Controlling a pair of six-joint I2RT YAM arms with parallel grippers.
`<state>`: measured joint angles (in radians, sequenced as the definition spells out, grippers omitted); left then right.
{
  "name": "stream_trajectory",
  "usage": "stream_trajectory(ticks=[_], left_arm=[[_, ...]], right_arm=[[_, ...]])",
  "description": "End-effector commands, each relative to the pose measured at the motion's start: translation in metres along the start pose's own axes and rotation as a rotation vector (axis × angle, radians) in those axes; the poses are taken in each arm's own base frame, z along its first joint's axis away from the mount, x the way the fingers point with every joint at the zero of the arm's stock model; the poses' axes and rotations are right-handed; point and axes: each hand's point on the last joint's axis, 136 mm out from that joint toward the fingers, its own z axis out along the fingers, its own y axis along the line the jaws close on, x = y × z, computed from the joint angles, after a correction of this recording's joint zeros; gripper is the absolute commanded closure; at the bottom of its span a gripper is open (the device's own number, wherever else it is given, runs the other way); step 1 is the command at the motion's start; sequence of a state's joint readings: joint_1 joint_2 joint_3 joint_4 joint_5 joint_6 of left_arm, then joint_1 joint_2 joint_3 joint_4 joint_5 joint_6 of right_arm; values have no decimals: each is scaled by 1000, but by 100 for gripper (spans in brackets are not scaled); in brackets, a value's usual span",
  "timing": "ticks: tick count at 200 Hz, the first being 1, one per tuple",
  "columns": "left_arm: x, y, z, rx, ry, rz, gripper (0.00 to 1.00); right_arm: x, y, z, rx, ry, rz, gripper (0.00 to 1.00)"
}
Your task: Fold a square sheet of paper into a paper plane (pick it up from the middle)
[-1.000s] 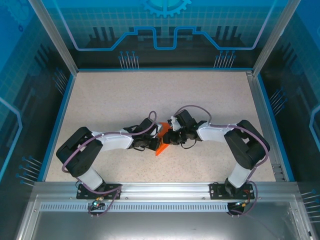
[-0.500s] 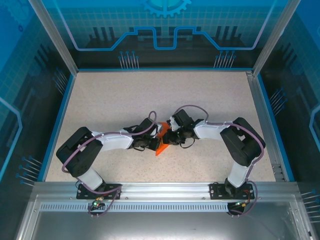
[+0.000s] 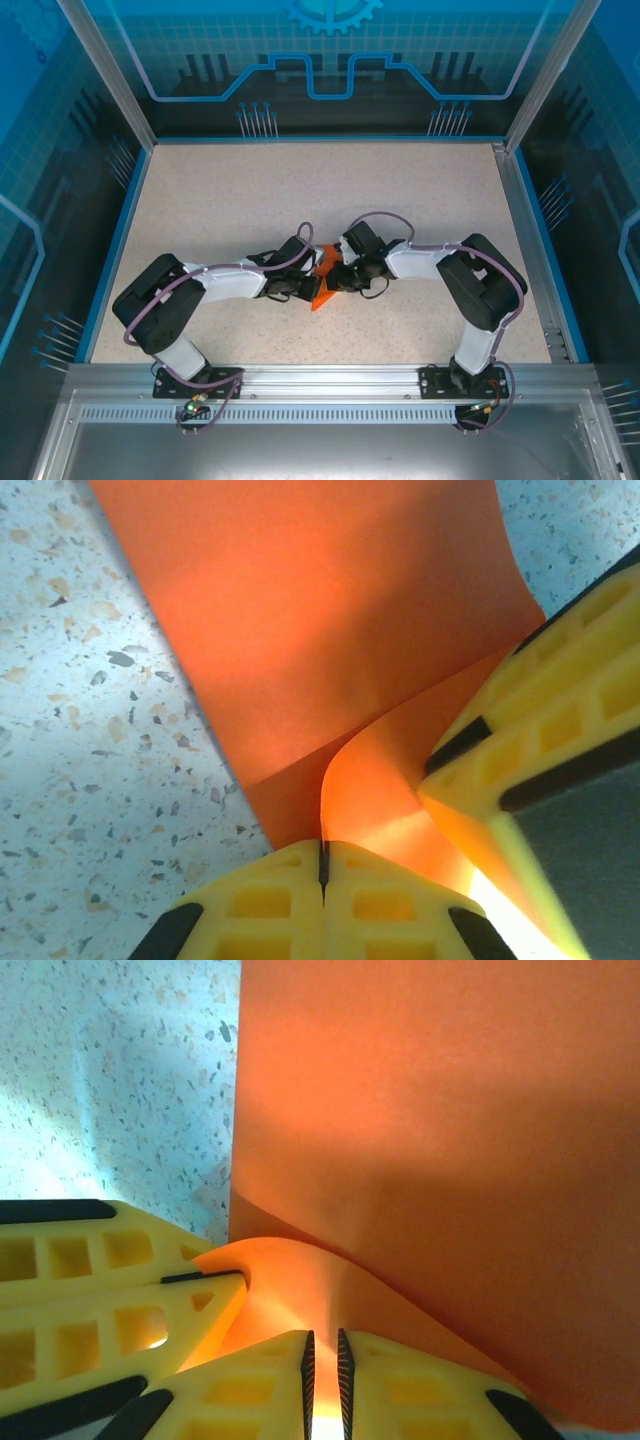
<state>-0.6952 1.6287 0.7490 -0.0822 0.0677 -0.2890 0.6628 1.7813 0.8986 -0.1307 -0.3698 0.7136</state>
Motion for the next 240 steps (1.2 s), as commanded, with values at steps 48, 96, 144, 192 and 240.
stream_trajectory(ticks=[48,96,144,192,240], left_arm=[[16,15,1,-55,54,-10,100],[17,16,0,-58,55,-8,100],[19,17,-1,-63,59,-6,100],[17,16,0,-58,56,-6,100],[17,16,-1,-60,56,-8,100]], right_arm=[[-11,-15,-4,-12,-16,32,83],[9,-51,12,71,25,103,84],[-16,-27,-19,-65,-62,84,82],[-9,-51,-2,-39,-22,125,83],[-14,-40,-19,-32,-61,105,83]])
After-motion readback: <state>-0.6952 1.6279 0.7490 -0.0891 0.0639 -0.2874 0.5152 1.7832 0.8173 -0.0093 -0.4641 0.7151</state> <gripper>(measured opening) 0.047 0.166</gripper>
